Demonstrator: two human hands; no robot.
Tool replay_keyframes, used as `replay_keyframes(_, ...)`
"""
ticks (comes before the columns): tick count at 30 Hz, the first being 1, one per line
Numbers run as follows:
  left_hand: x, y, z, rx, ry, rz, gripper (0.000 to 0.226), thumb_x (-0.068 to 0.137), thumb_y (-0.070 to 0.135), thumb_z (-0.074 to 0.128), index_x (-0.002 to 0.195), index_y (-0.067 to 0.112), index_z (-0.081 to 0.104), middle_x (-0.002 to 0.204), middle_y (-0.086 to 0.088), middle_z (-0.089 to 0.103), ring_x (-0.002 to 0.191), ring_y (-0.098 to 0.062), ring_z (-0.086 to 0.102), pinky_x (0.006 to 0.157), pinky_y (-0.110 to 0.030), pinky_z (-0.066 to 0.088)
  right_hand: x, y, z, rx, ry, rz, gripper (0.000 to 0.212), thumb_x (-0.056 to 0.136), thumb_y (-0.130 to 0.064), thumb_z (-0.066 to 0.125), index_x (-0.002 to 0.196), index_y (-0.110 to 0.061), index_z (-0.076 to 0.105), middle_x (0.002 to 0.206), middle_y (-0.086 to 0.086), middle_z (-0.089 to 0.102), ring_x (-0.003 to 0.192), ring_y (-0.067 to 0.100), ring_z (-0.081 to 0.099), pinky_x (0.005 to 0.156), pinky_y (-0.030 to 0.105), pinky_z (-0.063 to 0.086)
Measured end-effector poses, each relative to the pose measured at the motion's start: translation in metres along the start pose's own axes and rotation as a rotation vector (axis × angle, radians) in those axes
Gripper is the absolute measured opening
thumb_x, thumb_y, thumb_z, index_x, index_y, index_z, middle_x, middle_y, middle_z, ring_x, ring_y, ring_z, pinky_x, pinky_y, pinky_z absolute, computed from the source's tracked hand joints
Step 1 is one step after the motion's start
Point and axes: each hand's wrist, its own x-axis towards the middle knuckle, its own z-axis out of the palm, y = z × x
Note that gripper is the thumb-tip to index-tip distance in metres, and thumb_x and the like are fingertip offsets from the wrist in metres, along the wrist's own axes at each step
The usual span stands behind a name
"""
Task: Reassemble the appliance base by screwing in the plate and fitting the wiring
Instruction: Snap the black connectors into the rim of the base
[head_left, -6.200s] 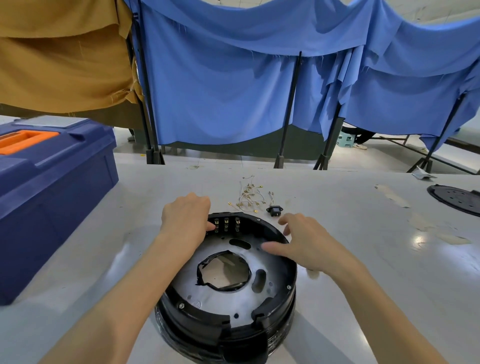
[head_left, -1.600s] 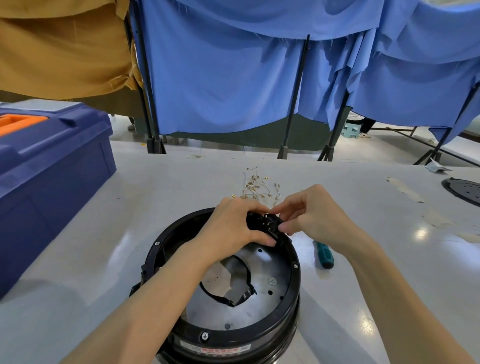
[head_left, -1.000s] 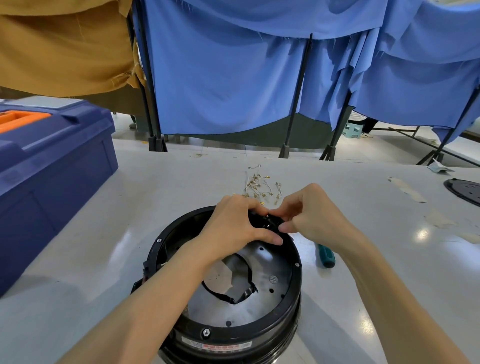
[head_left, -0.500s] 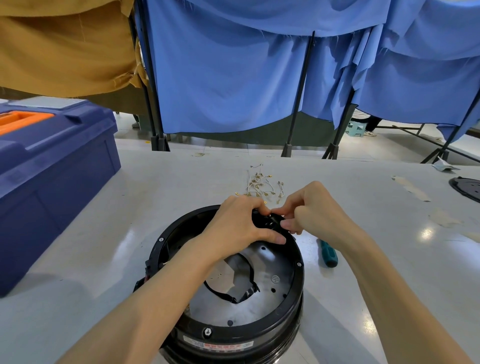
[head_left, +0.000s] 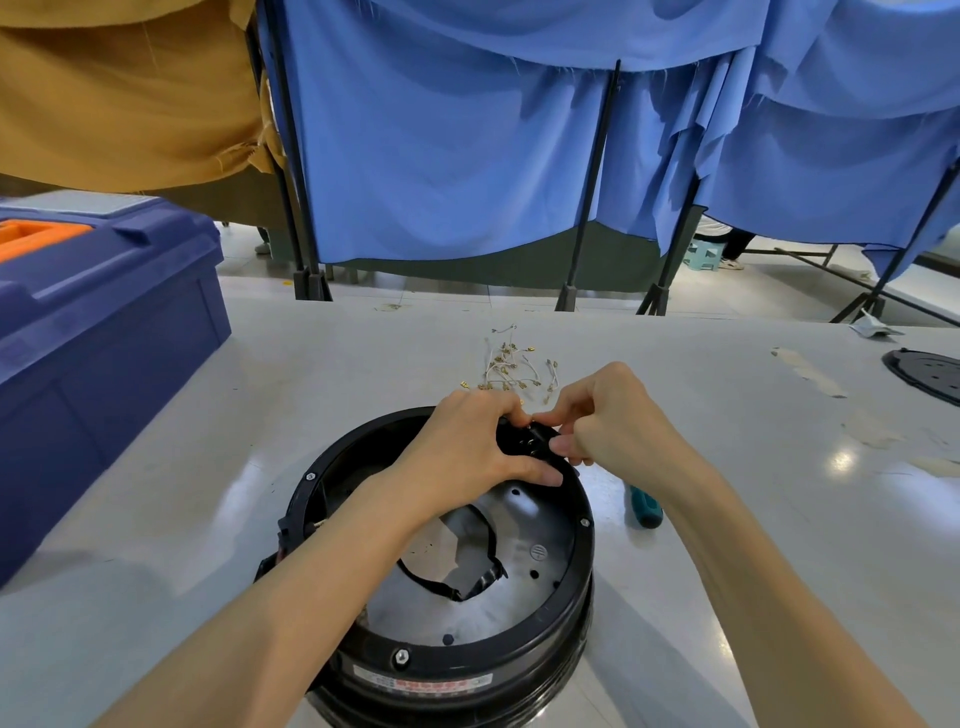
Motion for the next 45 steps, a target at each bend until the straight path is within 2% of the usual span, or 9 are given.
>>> replay_keyframes(8,0.0,0.001,0.001,0.034,-0.005,0.011,0.046,0.063,0.055,0.083,0.085,0.02,0.063,0.081,0.01,0.059,0.078,-0.009,0.052,0.066,-0.024,0.039,0.002,0.004,0.005,0.024,0.029,0.009,0.033,0.072,0.015,0.066,0.057,-0.014,0.068,0.038,-0.006,0.055,0.036,0.007,0.051,0.04,0.016,0.041)
replay_keyframes(11,-0.001,0.001,0.002,0.051,-0.033,0.024,0.041,0.064,0.055,0.081,0.083,0.024,0.063,0.09,0.009,0.064,0.087,-0.013,0.057,0.075,-0.028,0.046,0.001,0.007,0.008,-0.053,0.007,-0.007,0.023,0.07,0.012,0.068,0.059,-0.007,0.069,0.043,-0.002,0.052,0.043,0.012,0.05,0.047,0.021,0.042)
replay_keyframes(17,-0.004,-0.002,0.001,0.007,-0.03,-0.007,0.062,0.053,0.051,0.088,0.106,0.023,0.072,0.11,0.013,0.067,0.109,-0.007,0.056,0.095,-0.031,0.047,0.003,0.015,-0.003,0.023,-0.088,-0.013,0.011,0.077,0.002,0.073,0.072,-0.007,0.076,0.042,-0.003,0.057,0.039,0.004,0.052,0.042,0.011,0.04)
replay_keyframes(21,-0.004,-0.004,-0.003,-0.074,-0.014,-0.021,0.057,0.06,0.049,0.085,0.109,0.024,0.072,0.111,0.012,0.069,0.11,-0.004,0.058,0.099,-0.028,0.046,0.005,0.024,-0.007,0.11,-0.063,-0.045,0.015,0.089,-0.019,0.071,0.081,-0.007,0.077,0.063,0.004,0.072,0.051,0.01,0.064,0.052,0.02,0.051)
replay_keyframes(26,-0.004,-0.004,-0.002,-0.101,0.026,-0.023,0.027,0.087,0.037,0.068,0.111,0.023,0.071,0.112,0.012,0.069,0.11,-0.003,0.058,0.095,-0.02,0.041,0.009,0.034,0.001,0.263,-0.095,-0.014,0.015,0.082,-0.02,0.077,0.095,-0.012,0.077,0.083,0.009,0.076,0.071,0.015,0.069,0.066,0.023,0.057)
replay_keyframes(29,-0.003,-0.005,-0.002,-0.064,0.006,-0.048,0.034,0.088,0.036,0.067,0.119,0.023,0.066,0.124,0.009,0.064,0.12,-0.005,0.051,0.099,-0.019,0.034,0.01,0.038,-0.002,0.326,-0.173,0.024,0.021,0.08,-0.023,0.078,0.101,-0.018,0.077,0.092,0.004,0.077,0.09,0.016,0.071,0.081,0.028,0.056)
replay_keyframes(32,-0.002,-0.005,-0.002,-0.066,-0.017,-0.049,0.036,0.089,0.035,0.067,0.123,0.022,0.064,0.127,0.008,0.062,0.123,-0.006,0.05,0.102,-0.02,0.034,0.01,0.041,0.001,0.365,-0.201,0.035,0.022,0.08,-0.021,0.078,0.102,-0.021,0.077,0.097,0.001,0.077,0.094,0.013,0.069,0.082,0.027,0.049)
replay_keyframes(37,-0.002,-0.004,0.001,-0.071,-0.074,-0.047,0.039,0.092,0.034,0.063,0.129,0.023,0.059,0.131,0.009,0.057,0.13,-0.01,0.042,0.113,-0.033,0.031,0.009,0.051,0.009,0.591,-0.242,0.109,0.035,0.077,-0.016,0.078,0.111,-0.013,0.072,0.107,0.007,0.075,0.107,0.022,0.068,0.105,0.041,0.047)
replay_keyframes(45,0.001,-0.003,-0.003,-0.101,-0.142,-0.031,0.044,0.093,0.028,0.062,0.136,0.024,0.051,0.121,0.008,0.063,0.126,-0.014,0.047,0.113,-0.037,0.031,0.011,0.051,0.018,0.942,-0.236,0.341,0.029,0.058,-0.003,0.075,0.087,-0.006,0.079,0.093,0.018,0.074,0.082,0.021,0.072,0.082,0.029,0.058)
